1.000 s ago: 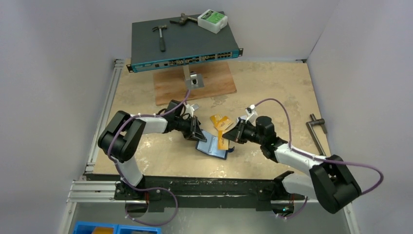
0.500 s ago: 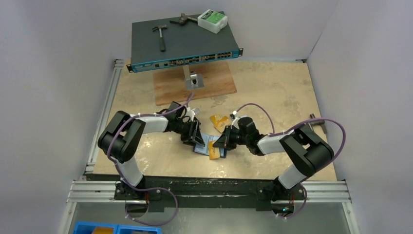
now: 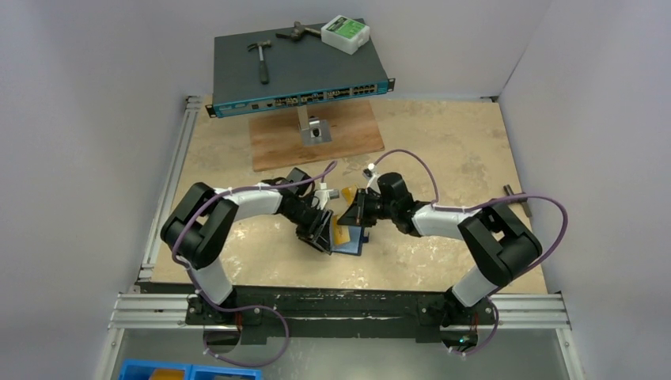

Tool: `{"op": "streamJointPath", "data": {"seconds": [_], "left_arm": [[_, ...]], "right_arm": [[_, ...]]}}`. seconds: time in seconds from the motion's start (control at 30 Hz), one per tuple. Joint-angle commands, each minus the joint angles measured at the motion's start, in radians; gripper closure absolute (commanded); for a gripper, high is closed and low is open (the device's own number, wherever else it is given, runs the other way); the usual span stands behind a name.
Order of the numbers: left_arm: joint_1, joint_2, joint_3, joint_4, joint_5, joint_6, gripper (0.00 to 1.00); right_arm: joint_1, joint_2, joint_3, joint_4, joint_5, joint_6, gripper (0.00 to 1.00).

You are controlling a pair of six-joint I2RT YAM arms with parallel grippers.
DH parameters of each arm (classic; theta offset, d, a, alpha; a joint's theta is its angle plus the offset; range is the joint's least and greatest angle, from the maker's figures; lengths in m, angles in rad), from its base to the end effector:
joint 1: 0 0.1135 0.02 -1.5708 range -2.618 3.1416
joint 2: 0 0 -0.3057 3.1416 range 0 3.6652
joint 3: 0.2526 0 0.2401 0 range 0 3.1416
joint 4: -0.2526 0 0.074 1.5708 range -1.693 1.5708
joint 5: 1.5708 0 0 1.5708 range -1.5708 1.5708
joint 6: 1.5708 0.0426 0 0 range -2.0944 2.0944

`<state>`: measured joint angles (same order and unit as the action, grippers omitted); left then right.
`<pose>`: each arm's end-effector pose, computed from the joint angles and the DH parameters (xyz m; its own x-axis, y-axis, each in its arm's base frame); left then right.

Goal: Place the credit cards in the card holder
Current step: Insert the credit card into the card holder.

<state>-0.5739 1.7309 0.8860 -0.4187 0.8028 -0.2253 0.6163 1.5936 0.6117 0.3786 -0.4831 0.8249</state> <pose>0.2347 -0.1882 0.1825 -0.9053 0.4005 -0.1416 0.3669 0.5691 -0.7359 0.2317 0.1884 0.1957 -0.9194 0.1458 -0.3653 -0.2191 0.5812 0.7837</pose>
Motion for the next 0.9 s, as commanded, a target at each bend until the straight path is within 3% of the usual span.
{"op": "streamJointPath", "data": {"seconds": [0.0,0.2,0.27,0.57,0.67,0.87], "left_arm": [[-0.008,0.012,0.062,-0.088,0.023,0.096,0.53],[0.001,-0.053,0.152,-0.248,-0.025,0.203,0.46],[0.012,-0.073,0.177,-0.299,-0.041,0.235,0.38],[0.08,-0.103,0.342,-0.57,-0.2,0.492,0.34],[0.09,-0.14,0.318,-0.504,-0.314,0.616,0.35],[0.037,-0.214,0.193,-0.269,-0.399,0.869,0.32]], "right_arm": [[0.005,-0.008,0.1,-0.102,0.005,-0.074,1.0],[0.007,0.046,0.058,-0.093,0.003,-0.095,1.0],[0.007,0.063,0.023,-0.049,-0.007,-0.077,1.0],[0.017,0.099,-0.025,0.025,-0.016,-0.065,1.0],[0.024,0.087,-0.023,0.007,-0.004,-0.08,1.0],[0.024,0.028,-0.023,-0.081,0.022,-0.128,1.0]]}}
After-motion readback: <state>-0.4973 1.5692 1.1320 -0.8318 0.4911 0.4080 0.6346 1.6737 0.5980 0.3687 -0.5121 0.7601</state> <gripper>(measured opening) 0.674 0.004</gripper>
